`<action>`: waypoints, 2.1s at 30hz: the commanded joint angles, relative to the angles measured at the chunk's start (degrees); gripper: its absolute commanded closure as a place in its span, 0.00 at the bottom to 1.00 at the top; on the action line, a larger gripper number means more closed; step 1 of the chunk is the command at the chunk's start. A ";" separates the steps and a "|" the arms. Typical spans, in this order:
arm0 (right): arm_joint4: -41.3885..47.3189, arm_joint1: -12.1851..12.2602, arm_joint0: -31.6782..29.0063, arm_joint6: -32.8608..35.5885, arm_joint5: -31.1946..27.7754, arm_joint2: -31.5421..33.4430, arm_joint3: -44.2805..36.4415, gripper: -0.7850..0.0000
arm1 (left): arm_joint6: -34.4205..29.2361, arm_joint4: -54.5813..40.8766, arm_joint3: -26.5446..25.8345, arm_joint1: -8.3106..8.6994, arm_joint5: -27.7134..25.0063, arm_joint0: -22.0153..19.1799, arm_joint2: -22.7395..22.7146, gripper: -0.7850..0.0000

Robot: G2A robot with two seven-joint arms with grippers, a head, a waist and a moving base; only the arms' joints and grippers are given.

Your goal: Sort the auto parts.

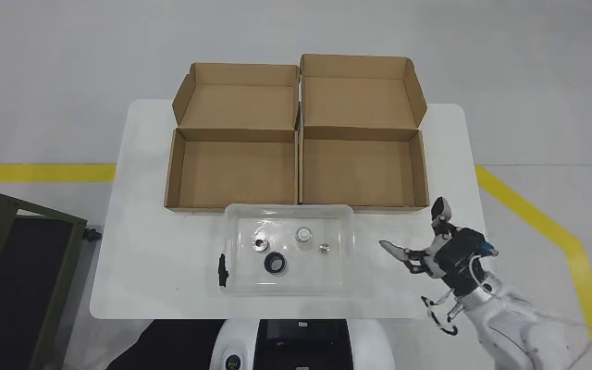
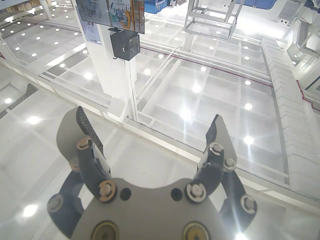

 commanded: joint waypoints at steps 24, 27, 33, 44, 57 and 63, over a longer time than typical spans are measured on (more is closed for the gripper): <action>-5.92 0.36 19.59 21.71 -7.58 -25.95 5.19 0.00 | 0.00 0.00 0.00 0.00 0.00 0.00 0.00 0.00; -5.44 0.24 21.77 23.18 -7.24 -28.09 6.75 0.00 | 0.00 0.00 0.00 0.00 0.00 0.00 0.00 0.00; -4.90 0.09 25.02 25.93 -6.35 -31.22 9.55 0.00 | 0.00 0.00 0.00 0.00 0.00 0.00 0.00 0.00; -5.05 -0.07 28.69 28.56 -4.06 -34.95 13.85 0.00 | 0.00 0.00 0.00 0.00 0.00 0.00 0.00 0.00; -4.35 -0.21 31.64 30.89 -1.50 -37.41 17.77 0.12 | 0.00 0.00 0.00 0.00 0.00 0.00 0.00 0.00; -3.27 -0.37 33.47 30.96 -0.98 -38.56 20.17 0.26 | 0.00 0.00 0.00 0.00 0.00 0.00 0.00 0.00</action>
